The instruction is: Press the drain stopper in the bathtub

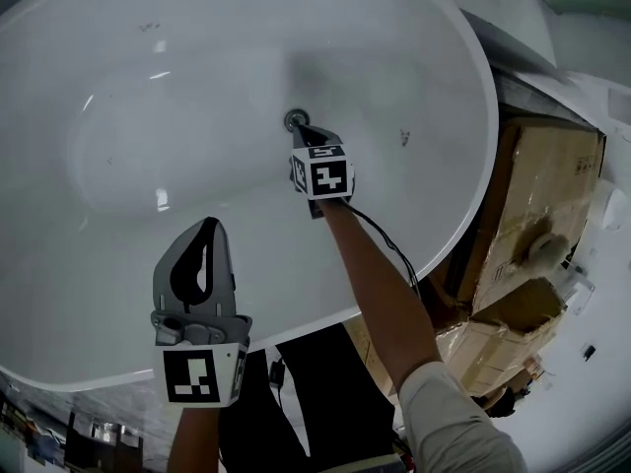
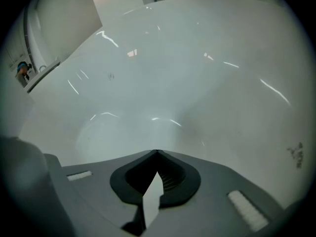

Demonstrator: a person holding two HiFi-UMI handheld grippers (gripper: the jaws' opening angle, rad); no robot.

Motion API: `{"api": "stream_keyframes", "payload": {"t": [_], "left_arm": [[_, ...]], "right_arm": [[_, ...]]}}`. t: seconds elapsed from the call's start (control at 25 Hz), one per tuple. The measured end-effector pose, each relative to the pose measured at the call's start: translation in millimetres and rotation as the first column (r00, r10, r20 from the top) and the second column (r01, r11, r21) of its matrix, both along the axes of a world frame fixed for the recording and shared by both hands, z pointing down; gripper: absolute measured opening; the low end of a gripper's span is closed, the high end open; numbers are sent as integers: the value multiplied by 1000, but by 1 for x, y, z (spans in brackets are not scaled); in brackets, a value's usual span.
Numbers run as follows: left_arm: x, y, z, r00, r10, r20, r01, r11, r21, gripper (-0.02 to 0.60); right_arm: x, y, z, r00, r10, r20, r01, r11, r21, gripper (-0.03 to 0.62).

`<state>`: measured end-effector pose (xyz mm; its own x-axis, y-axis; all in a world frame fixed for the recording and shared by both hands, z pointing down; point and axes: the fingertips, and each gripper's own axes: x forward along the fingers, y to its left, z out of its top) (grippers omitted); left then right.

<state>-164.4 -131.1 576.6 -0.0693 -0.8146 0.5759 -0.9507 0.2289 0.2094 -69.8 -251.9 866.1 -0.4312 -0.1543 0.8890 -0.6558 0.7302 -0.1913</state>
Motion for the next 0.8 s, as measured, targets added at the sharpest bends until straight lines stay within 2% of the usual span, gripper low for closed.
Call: {"api": "stream_keyframes", "payload": {"t": [0.16,0.4,0.8], "left_arm": [[8,10,-31,999,31,-13,-31,1000,7,0],[12,15,-86,999,29,-16,-28,997,68,0],[38,27,-169,998,68,-11,-66,993,97,0]], "right_arm": [[-1,-1,-48,999,25,40,-26,999,32,0],[1,5,-122,991,65,121,-70,997,40,0],[30,13,-238,975,85,204,-103,992,79,0]]}}
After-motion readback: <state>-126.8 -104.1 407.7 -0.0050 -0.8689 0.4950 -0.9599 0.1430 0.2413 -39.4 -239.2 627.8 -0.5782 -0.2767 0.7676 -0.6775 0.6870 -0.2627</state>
